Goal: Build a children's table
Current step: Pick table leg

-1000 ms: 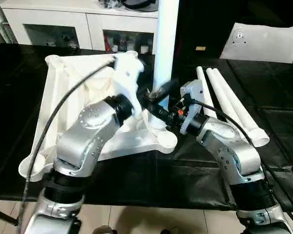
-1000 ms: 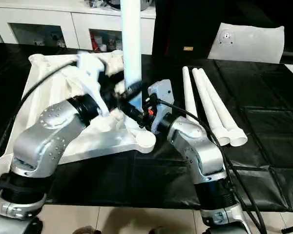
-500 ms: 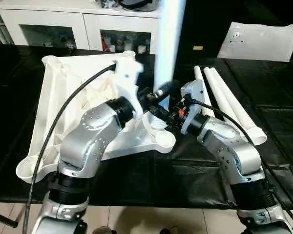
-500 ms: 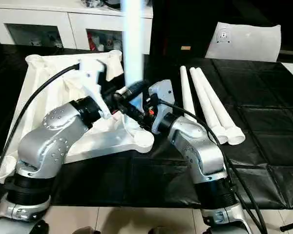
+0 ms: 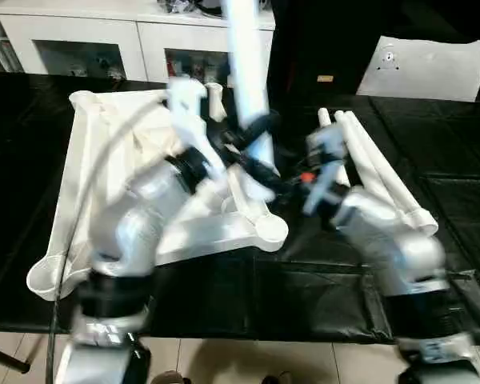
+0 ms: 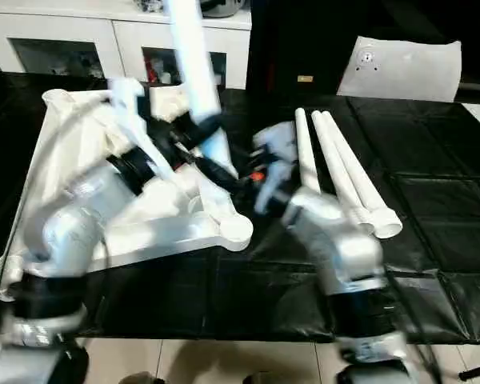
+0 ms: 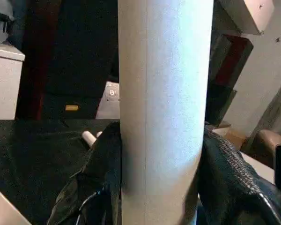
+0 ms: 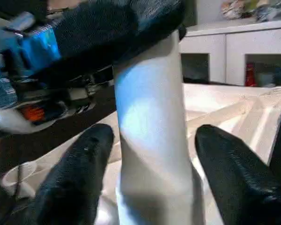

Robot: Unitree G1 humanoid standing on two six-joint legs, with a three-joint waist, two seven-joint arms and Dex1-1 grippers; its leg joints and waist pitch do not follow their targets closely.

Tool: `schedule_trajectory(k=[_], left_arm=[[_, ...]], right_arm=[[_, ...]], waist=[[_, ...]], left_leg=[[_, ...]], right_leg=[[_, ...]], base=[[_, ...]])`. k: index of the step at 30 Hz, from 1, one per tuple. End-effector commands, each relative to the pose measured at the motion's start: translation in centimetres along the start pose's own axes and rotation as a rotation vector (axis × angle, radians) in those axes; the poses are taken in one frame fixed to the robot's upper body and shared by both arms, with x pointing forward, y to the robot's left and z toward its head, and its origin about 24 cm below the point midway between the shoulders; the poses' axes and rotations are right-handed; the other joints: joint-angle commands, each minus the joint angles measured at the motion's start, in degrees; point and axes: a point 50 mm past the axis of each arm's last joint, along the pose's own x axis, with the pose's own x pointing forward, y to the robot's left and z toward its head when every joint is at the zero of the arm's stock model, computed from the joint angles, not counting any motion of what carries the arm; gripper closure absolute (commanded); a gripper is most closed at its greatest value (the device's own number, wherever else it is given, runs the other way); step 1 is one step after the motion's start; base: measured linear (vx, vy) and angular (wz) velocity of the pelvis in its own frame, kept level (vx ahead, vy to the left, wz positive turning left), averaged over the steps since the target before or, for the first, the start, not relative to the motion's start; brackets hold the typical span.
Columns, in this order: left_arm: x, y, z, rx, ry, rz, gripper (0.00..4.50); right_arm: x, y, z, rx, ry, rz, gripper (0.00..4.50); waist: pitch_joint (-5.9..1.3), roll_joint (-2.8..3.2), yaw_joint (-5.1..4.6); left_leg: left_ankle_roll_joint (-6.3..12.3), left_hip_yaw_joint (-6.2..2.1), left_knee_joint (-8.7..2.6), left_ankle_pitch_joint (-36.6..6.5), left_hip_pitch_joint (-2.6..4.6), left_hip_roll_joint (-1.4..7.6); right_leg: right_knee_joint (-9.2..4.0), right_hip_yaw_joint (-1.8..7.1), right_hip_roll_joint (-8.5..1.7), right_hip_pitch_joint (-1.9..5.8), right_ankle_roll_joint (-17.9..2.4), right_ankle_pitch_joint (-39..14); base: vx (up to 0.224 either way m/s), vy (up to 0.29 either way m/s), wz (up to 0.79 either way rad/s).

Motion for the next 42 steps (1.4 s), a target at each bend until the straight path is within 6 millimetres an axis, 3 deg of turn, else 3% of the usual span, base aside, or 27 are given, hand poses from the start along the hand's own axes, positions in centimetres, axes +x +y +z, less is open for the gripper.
schedule_trajectory(k=[1, 8, 21, 22, 30, 31, 38, 40, 42], left_arm=[[0.3, -0.3, 0.6, -0.02, 0.007, -0.069, 2.57], [0.1, -1.0, 1.4, -0.098, 0.048, -0.293, 2.57], [-0.4, -2.4, 2.1, -0.082, 0.136, -0.576, 2.57], [-0.4, -2.4, 2.1, -0.082, 0.136, -0.576, 2.57], [0.0, -3.0, 1.7, -0.047, 0.176, -0.634, 2.57], [0.0, -3.2, 1.6, -0.039, 0.184, -0.643, 2.57], [0.2, -3.7, 1.2, -0.002, 0.218, -0.674, 2.57], [0.3, -3.7, 1.1, 0.006, 0.225, -0.677, 2.57], [0.3, -3.7, 1.0, 0.014, 0.229, -0.678, 2.57]], right_arm=[[-0.6, 0.1, 1.6, 0.012, -0.029, 0.057, 1.03], [-2.4, -0.9, 3.5, 0.098, -0.036, 0.093, 0.92], [-3.2, 0.7, 3.2, 0.116, 0.124, 0.332, 0.92], [-3.2, 0.7, 3.2, 0.116, 0.124, 0.332, 1.19], [-2.2, 0.8, 2.7, 0.074, 0.196, 0.377, 1.78], [-2.1, 0.8, 2.7, 0.07, 0.201, 0.385, 2.04], [-1.9, 0.9, 2.4, 0.069, 0.235, 0.419, 2.53], [-1.9, 0.9, 2.3, 0.073, 0.244, 0.429, 2.57], [-2.0, 1.0, 2.2, 0.078, 0.248, 0.437, 2.59]], waist=[[-4.49, -0.44, 0.25], [-4.48, -0.57, 0.64], [-4.42, -0.69, 1.31], [-4.42, -0.69, 1.36], [-4.49, -0.83, 1.41], [-4.46, -0.89, 1.45], [-4.43, -0.88, 1.43], [-4.51, -1.18, 1.42], [-4.5, -1.04, 1.48]], left_leg=[[2.7, 0.17, -3.77, -2.3, -0.13, 1.61], [2.53, 0.29, -3.72, -2.1, 0.03, 1.53], [2.53, 0.34, -3.74, -1.9, 0.12, 1.77], [2.43, 0.37, -3.73, -1.7, 0.11, 1.79], [1.83, 0.3, -3.76, -1.3, -0.02, 1.83], [1.93, 0.31, -3.76, -1.3, -0.06, 1.79], [1.8, 0.31, -3.76, -1.6, -0.06, 1.83], [1.86, 0.35, -3.73, -1.1, -0.15, 1.8], [2.04, 0.31, -3.74, -0.9, -0.08, 1.86]], right_leg=[[-4.2, 2.52, -3.52, 3.82, -10.0, -8.9], [-4.32, 2.39, -3.62, 3.69, -10.7, -11.4], [-4.47, 2.42, -3.79, 3.64, -10.1, -13.3], [-4.46, 2.46, -3.8, 3.59, -10.1, -13.1], [-4.27, 2.42, -3.82, 3.74, -10.0, -12.5], [-4.3, 2.44, -3.85, 3.76, -9.9, -12.6], [-4.33, 2.44, -3.85, 3.74, -9.9, -13.2], [-4.26, 2.46, -3.86, 3.85, -9.8, -12.6], [-4.18, 2.44, -3.85, 3.75, -10.1, -12.1]], base=[[0.0, 0.0, 0.0], [0.0, 0.0, 0.0], [0.0, 0.0, 0.0], [0.0, 0.0, 0.0], [0.0, 0.0, 0.0], [0.0, 0.0, 0.0], [0.0, 0.0, 0.0], [0.0, 0.0, 0.0], [0.0, 0.0, 0.0]])
